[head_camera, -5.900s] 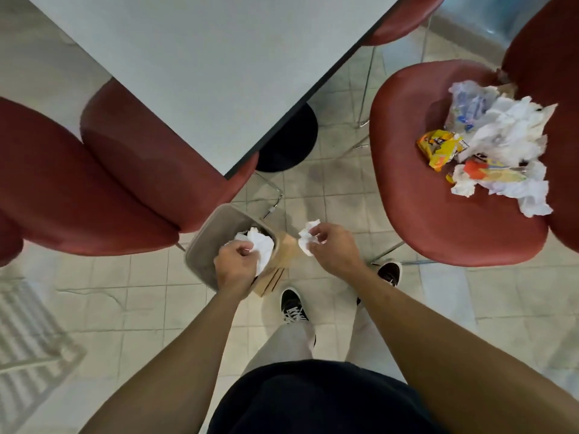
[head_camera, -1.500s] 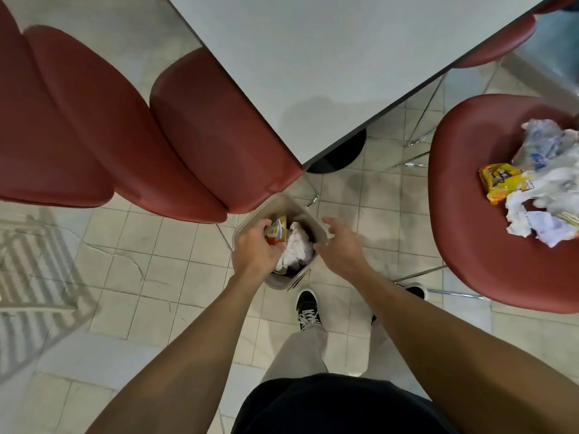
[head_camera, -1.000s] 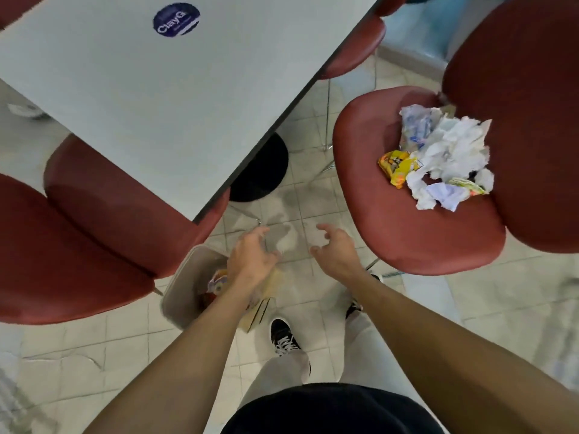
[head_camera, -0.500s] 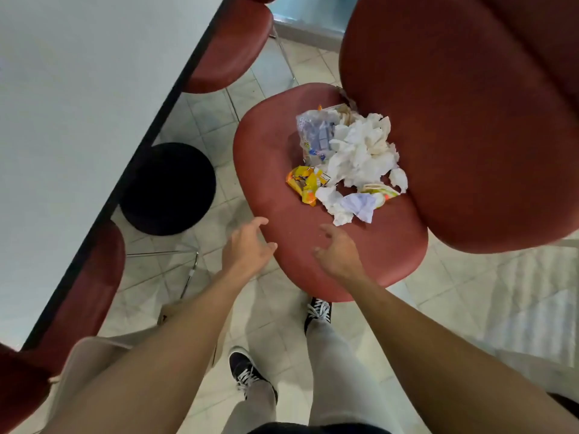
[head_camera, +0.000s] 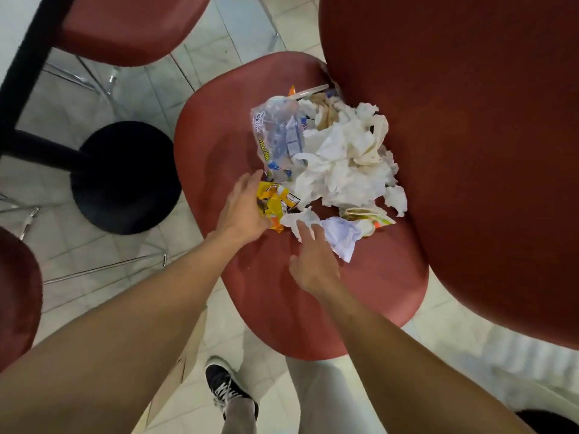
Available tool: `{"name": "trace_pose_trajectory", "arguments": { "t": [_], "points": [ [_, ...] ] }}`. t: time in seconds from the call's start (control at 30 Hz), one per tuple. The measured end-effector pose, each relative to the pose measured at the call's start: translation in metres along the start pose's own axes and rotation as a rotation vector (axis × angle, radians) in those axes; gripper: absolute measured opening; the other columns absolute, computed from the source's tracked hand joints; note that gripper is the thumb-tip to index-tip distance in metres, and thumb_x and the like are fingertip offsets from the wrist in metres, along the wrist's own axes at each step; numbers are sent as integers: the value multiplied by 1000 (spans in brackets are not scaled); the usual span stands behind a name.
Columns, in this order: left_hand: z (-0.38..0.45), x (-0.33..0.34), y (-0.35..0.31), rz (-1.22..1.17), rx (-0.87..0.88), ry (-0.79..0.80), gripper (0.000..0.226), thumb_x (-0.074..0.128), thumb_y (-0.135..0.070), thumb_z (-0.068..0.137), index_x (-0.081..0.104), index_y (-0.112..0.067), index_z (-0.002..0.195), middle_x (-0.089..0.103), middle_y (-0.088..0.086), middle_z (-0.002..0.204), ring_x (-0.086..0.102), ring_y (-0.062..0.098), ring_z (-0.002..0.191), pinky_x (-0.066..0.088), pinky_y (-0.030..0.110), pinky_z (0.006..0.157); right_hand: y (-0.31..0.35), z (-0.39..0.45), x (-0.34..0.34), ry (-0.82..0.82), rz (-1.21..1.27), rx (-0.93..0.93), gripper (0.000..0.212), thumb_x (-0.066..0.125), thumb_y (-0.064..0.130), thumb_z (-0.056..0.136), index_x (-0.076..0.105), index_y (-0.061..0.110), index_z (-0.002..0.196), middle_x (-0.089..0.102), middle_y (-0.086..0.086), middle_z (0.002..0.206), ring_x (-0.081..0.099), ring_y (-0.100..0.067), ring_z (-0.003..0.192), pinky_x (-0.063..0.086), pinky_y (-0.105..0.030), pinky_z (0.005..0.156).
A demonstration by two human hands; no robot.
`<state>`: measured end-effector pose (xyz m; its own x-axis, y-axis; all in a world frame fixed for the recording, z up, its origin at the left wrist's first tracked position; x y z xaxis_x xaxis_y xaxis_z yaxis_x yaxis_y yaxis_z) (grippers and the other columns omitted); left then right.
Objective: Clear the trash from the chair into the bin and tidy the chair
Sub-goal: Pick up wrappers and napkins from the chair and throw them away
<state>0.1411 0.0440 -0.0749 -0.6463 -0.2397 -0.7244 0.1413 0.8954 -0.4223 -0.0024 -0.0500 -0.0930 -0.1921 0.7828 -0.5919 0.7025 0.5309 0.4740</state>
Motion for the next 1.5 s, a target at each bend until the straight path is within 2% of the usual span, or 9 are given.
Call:
{"name": "trace_pose_trajectory", "arguments": {
  "t": [0.07,0.23,0.37,0.53,0.63,0.9,1.1,1.3,1.5],
  "points": [
    [12,8,2,3,-25,48,107,84,-21,65,21,-25,151,16,9,158,19,26,145,25,38,116,-5,13,-2,-36,-100,20,74,55,11,86,20,29,149,23,-5,149,37,-32,130,46,-39,88],
    [22,23,4,49,-28,13,74,75,-16,70,46,-20,137,52,8,131,46,29,123,42,39,100,-14,27,-5,-50,-223,28,50,51,6,87,44,22,134,35,-8,133,50,-32,113,49,-40,76],
    [10,22,5,116,-88,-39,53,72,-24,75,54,-27,125,62,5,118,55,30,112,50,41,86,-12,28,-4,-43,-312,20,34,47,9,93,54,11,126,37,-10,131,51,-32,111,48,-40,76],
    [-19,14,22,104,-188,-70,58,76,-34,76,51,-31,128,66,5,115,59,31,109,48,40,83,-8,15,-1,-126,-145,67,26,47,2,88,62,8,109,47,-10,120,55,-31,101,49,-38,73],
    [-42,4,32,50,-224,-105,43,75,-38,77,59,-34,116,67,1,111,61,29,105,49,38,81,0,-5,-5,-223,-18,48,21,48,6,91,64,6,104,52,-12,115,58,-33,94,49,-39,73],
    [-135,-42,70,-65,-257,-218,31,70,-43,77,63,-33,105,69,-3,102,63,27,96,47,33,74,60,-88,-1,-355,97,-44,26,54,12,89,67,12,111,59,-9,112,59,-30,97,46,-34,79],
    [-233,-82,138,-186,-328,-295,34,69,-43,76,64,-32,108,68,-4,101,63,25,94,52,34,75,128,-167,40,-371,91,-120,25,56,15,90,68,16,112,60,-5,115,59,-25,100,39,-27,77],
    [-340,-97,242,-341,-481,-356,35,70,-43,80,63,-30,112,68,-4,106,63,22,96,48,30,74,192,-236,113,-273,55,-200,27,58,21,89,66,16,114,62,-5,117,60,-28,103,47,-35,88],
    [-436,-88,360,-402,-718,-422,38,71,-46,74,65,-30,108,68,4,108,61,32,102,48,37,81,247,-295,200,-93,-7,-284,21,58,28,90,67,19,107,69,-3,100,63,-25,93,48,-31,76]
  ]
}}
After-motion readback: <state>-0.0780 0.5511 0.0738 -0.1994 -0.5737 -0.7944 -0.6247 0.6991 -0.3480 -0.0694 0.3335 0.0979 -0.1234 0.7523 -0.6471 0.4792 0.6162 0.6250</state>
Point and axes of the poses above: each hand's wrist, its own z-axis towards the middle knuckle, its own x-axis out of the palm, y = z × x, the point moved 3 cm from there along z, towards the middle knuckle
